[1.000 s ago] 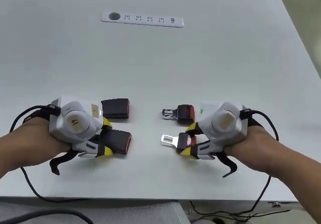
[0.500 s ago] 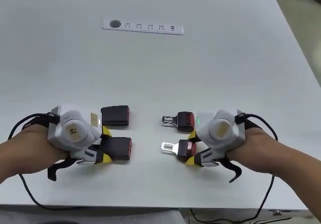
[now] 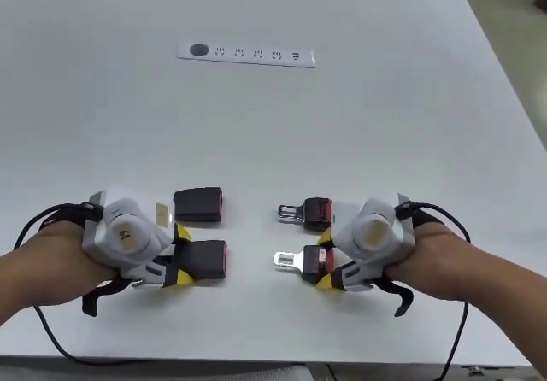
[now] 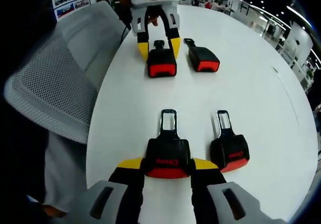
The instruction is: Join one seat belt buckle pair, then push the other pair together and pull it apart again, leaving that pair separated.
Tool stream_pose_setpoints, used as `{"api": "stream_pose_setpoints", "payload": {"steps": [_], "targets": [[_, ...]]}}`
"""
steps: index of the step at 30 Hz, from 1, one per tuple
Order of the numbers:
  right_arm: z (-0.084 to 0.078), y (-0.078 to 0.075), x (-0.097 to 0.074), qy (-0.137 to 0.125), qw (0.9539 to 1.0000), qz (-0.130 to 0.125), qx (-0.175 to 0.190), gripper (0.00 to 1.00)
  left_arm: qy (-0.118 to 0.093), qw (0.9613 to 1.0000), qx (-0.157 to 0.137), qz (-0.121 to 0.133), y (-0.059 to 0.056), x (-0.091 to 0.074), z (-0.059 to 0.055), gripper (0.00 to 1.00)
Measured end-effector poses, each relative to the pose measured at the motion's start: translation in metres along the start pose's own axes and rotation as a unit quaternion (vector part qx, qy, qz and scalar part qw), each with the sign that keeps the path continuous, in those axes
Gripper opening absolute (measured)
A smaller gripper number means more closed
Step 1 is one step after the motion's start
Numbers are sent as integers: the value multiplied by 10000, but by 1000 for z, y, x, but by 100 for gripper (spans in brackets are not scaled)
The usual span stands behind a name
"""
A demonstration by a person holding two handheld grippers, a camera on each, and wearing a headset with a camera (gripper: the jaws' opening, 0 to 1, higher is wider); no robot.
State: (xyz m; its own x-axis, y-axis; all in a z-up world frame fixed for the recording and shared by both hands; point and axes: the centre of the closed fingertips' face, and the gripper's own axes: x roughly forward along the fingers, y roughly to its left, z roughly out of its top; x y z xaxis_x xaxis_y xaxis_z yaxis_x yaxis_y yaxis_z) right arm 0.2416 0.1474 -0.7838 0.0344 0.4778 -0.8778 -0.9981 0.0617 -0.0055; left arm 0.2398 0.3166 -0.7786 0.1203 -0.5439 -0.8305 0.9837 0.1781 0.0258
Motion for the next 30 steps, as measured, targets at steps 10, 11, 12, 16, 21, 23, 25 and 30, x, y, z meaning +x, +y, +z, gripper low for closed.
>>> {"api": "stream_pose_setpoints", "payload": {"steps": [10,11,12,16,21,23,25,30], "targets": [[3,-1,1,-57,9999,-21,113,32,37,10000,-4,-20,0,1,-1,34],[5,-1,1,-63,9999,-31,157,32,45,10000,0,-24,0,1,-1,34],[6,0,2,-78,9998,-37,193,32,54,10000,4,-27,0,1,0,34],[18,2,7,-149,9998,-24,141,32,73,10000,-15,-38,0,1,0,34],[33,4,17,-277,9995,-18,124,32,108,9999,-29,-54,-1,1,1,34],[40,5,21,-322,9994,-16,113,32,118,9999,-20,-57,-1,1,1,34],[45,6,23,-353,9993,-7,101,32,125,9999,-14,-61,-1,1,1,34],[54,6,28,-406,9991,-6,133,32,173,9998,15,-78,-1,2,2,34]]}}
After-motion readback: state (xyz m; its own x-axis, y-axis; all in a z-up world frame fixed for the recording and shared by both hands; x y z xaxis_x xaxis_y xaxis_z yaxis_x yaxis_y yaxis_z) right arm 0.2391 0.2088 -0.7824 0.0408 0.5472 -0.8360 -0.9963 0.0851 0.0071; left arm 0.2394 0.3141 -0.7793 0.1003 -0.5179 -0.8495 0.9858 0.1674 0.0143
